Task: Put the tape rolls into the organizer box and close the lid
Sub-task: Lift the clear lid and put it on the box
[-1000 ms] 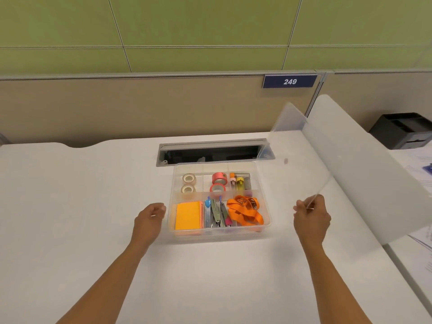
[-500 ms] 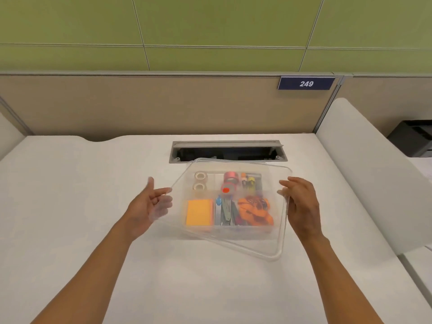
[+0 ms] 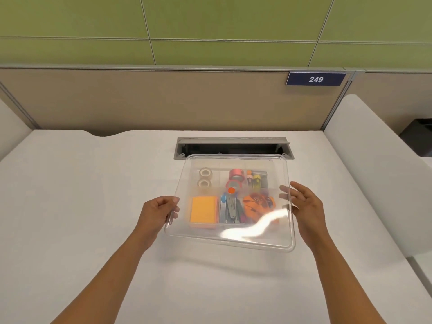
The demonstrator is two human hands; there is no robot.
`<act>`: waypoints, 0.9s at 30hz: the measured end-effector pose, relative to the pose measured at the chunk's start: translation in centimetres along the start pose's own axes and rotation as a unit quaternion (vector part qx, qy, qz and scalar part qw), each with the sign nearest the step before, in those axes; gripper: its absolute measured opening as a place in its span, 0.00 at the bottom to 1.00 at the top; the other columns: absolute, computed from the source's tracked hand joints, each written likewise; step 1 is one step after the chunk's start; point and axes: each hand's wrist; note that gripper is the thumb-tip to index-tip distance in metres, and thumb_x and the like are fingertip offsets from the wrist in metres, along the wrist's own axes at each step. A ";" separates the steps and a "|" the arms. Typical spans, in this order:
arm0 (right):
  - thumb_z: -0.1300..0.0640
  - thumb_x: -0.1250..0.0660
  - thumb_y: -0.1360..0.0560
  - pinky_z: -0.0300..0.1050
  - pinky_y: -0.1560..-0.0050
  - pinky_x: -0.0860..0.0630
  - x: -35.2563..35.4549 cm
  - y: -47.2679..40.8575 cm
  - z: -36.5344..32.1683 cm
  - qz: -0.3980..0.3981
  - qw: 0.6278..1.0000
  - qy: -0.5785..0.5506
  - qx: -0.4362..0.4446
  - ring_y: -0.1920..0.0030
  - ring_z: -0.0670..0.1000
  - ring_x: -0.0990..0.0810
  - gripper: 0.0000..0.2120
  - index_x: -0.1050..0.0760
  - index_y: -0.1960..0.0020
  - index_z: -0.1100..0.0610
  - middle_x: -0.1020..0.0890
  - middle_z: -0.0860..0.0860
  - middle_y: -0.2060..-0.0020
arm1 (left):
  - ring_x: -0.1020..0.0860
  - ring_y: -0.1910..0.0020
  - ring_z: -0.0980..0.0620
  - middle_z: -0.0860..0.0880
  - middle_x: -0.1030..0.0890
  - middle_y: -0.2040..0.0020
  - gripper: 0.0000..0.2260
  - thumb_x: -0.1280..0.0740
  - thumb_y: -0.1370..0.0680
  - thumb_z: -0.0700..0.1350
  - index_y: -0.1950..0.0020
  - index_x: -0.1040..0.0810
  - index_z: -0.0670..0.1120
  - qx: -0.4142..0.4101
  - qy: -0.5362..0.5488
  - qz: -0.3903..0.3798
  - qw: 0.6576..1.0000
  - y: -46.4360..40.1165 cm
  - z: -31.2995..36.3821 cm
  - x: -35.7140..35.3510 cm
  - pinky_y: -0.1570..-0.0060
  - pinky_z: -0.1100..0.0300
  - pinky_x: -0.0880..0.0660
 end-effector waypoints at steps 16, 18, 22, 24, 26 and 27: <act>0.52 0.32 0.24 0.47 0.49 0.27 -0.5 -4.2 4.0 0.040 0.969 0.236 -0.057 0.50 0.52 0.23 0.22 0.30 0.31 0.52 0.23 0.51 0.50 | 0.23 0.61 0.54 0.51 0.20 0.61 0.09 0.36 0.22 0.48 0.59 0.21 0.48 -0.078 -0.202 0.164 0.962 -1.7 -2.3 -5.4 0.62 0.63 0.29; 0.53 0.31 0.25 0.44 0.52 0.29 -0.3 -4.7 4.3 0.046 0.951 0.305 -0.026 0.53 0.52 0.24 0.21 0.28 0.34 0.51 0.23 0.54 0.48 | 0.24 0.59 0.56 0.50 0.22 0.58 0.08 0.36 0.21 0.47 0.56 0.20 0.48 -0.097 -0.220 0.168 0.956 -1.8 -2.6 -5.7 0.57 0.61 0.30; 0.54 0.32 0.25 0.44 0.52 0.29 -0.6 -5.7 4.8 0.043 0.931 0.362 -0.003 0.54 0.53 0.25 0.21 0.27 0.33 0.57 0.23 0.60 0.46 | 0.24 0.58 0.60 0.49 0.23 0.53 0.07 0.37 0.21 0.47 0.51 0.19 0.48 -0.125 -0.217 0.176 0.952 -2.1 -3.0 -6.2 0.56 0.67 0.31; 0.54 0.34 0.24 0.46 0.46 0.28 -1.0 -5.8 5.3 0.042 0.927 0.372 -0.011 0.47 0.55 0.24 0.23 0.30 0.30 0.56 0.24 0.59 0.44 | 0.24 0.59 0.60 0.50 0.22 0.52 0.09 0.38 0.20 0.48 0.49 0.19 0.47 -0.120 -0.229 0.185 0.948 -2.4 -3.1 -6.3 0.59 0.71 0.32; 0.54 0.36 0.22 0.47 0.46 0.29 -1.4 -5.9 5.8 0.046 0.925 0.377 -0.019 0.46 0.56 0.24 0.23 0.32 0.28 0.55 0.25 0.58 0.43 | 0.24 0.59 0.57 0.50 0.21 0.52 0.11 0.38 0.20 0.48 0.46 0.19 0.45 -0.112 -0.241 0.190 0.945 -2.7 -3.3 -6.4 0.59 0.69 0.32; 0.54 0.37 0.21 0.47 0.46 0.29 -1.5 -6.0 6.0 0.047 0.924 0.380 -0.018 0.46 0.56 0.24 0.23 0.33 0.28 0.56 0.25 0.58 0.43 | 0.23 0.58 0.55 0.49 0.20 0.53 0.12 0.38 0.20 0.48 0.44 0.20 0.44 -0.108 -0.241 0.189 0.946 -2.8 -3.4 -6.4 0.58 0.67 0.31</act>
Point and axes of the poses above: each hand's wrist, its own y-axis away from the middle knuckle, its own x-axis out of the back of the hand, z = x × y
